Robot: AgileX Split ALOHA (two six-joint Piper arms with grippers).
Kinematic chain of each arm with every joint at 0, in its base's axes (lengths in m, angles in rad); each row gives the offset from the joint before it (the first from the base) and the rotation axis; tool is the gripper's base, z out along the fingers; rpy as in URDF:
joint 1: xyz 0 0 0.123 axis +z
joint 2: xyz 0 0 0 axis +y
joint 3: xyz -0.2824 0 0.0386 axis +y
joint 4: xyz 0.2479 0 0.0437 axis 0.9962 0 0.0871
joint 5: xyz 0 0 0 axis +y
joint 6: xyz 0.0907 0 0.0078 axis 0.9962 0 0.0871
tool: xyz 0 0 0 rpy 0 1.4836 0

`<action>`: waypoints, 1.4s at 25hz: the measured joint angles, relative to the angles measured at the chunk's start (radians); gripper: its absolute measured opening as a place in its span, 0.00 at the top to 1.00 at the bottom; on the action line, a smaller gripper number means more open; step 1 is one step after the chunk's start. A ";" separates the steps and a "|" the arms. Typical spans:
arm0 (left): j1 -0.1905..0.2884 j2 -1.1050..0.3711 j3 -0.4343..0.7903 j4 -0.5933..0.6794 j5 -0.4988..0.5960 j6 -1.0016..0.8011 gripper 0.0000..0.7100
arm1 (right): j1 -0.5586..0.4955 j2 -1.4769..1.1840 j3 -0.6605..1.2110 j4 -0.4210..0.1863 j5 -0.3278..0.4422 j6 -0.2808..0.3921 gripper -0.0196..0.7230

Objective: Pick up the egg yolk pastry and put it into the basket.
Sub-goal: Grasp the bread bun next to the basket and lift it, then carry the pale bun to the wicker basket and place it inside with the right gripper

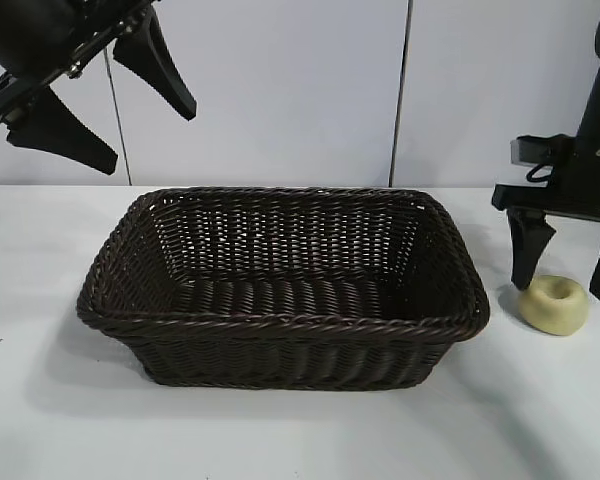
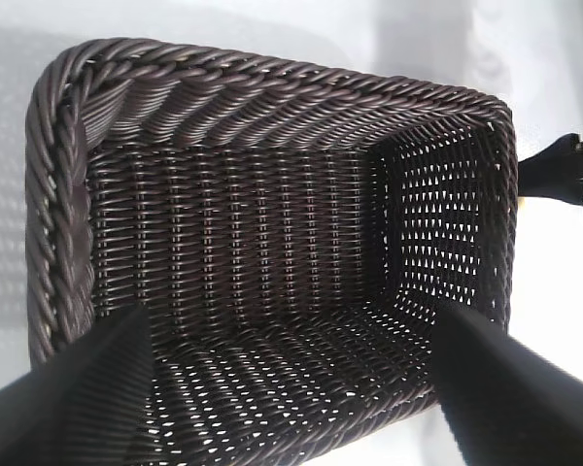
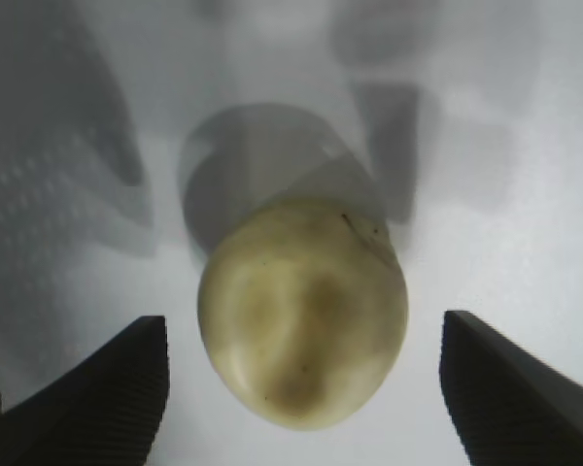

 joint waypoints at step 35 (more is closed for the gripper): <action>0.000 0.000 0.000 0.000 0.025 0.000 0.20 | 0.040 -0.319 -0.101 0.168 0.098 -0.045 0.88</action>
